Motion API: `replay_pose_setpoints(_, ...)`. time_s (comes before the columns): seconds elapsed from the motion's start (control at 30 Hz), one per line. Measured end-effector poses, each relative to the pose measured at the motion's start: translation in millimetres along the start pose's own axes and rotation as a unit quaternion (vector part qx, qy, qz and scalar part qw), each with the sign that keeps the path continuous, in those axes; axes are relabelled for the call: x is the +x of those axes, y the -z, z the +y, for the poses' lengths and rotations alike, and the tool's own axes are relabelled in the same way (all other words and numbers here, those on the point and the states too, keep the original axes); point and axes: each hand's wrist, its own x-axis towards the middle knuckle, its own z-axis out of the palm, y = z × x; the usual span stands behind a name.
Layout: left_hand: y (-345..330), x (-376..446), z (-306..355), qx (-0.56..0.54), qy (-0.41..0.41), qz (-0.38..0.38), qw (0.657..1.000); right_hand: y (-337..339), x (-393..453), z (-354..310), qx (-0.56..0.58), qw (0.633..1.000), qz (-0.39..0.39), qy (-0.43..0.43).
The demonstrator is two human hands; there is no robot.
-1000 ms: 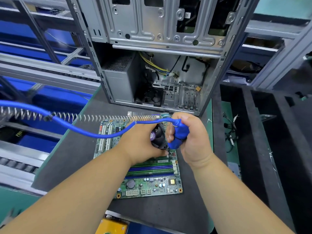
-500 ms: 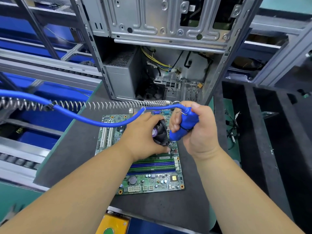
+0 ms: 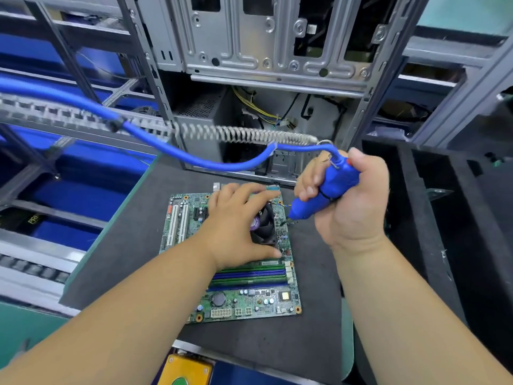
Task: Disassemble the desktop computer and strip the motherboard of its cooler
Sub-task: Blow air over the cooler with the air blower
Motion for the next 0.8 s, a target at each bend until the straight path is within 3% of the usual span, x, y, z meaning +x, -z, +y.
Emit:
replay_pose_setpoints(0.07, 9.5, -4.6, 9.3, -0.053, -0.025, 0.041, 0.997, -4.2, 2.2, -10.6, 0.031, 0.999, 0.013, 0.014)
replay_pose_setpoints(0.13, 16.1, -6.2, 21.0, -0.178, -0.014, 0.072, 0.981, -7.2, 5.4, -20.5, 0.063, 0.997, 0.026, 0.028)
replay_pose_setpoints(0.23, 21.5, -4.2, 36.9, -0.371, 0.056, 0.076, 0.924, -6.9, 9.8, -30.3, 0.095, 0.994, 0.041, 0.026)
replay_pose_setpoints(0.4, 19.0, -2.9, 40.4, -0.434, 0.1, 0.083, 0.892, -4.8, 9.9, -33.7, 0.112, 0.992, 0.053, 0.007)
replay_pose_setpoints(0.8, 20.8, -12.1, 44.2, -0.506, 0.058, 0.065, 0.858, 9.3, 8.7, -42.7, 0.189, 0.978, 0.088, -0.035)
